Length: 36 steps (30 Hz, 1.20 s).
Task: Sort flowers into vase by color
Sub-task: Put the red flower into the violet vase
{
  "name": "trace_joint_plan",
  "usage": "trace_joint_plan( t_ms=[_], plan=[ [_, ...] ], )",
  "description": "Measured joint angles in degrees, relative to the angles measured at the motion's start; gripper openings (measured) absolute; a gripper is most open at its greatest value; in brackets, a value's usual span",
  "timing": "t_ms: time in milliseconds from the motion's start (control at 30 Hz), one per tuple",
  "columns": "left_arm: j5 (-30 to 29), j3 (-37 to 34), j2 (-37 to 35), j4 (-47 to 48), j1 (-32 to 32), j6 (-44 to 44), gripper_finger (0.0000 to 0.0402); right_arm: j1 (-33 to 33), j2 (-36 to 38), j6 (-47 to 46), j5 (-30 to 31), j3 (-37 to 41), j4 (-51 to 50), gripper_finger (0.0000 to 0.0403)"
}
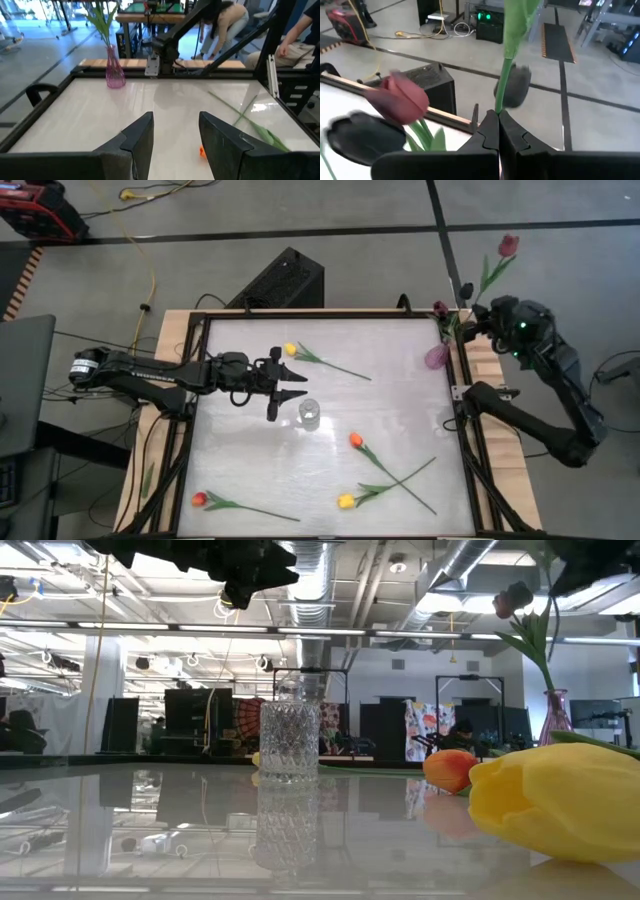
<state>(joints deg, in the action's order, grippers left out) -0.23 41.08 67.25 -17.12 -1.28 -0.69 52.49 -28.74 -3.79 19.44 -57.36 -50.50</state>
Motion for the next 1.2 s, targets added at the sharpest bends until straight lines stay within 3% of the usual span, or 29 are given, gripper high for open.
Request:
trace_joint_plan(
  t_ms=[467, 867, 1200],
  plan=[
    [0.0, 0.0, 1.3, -0.8, 0.0, 0.0, 0.0147, 0.0, 5.0, -3.4, -1.1, 10.0, 0.7, 0.0018],
    [-0.1, 0.0, 4.7, -1.9, 0.0, 0.7, 0.0147, 0.0, 4.4, -3.4, -1.2, 10.9, 2.5, 0.0018],
    [1.3, 0.0, 4.8, -2.9, 0.0, 0.9, 0.0147, 0.2, -0.7, -2.4, -1.2, 11.8, 3.3, 0.0018]
  ],
)
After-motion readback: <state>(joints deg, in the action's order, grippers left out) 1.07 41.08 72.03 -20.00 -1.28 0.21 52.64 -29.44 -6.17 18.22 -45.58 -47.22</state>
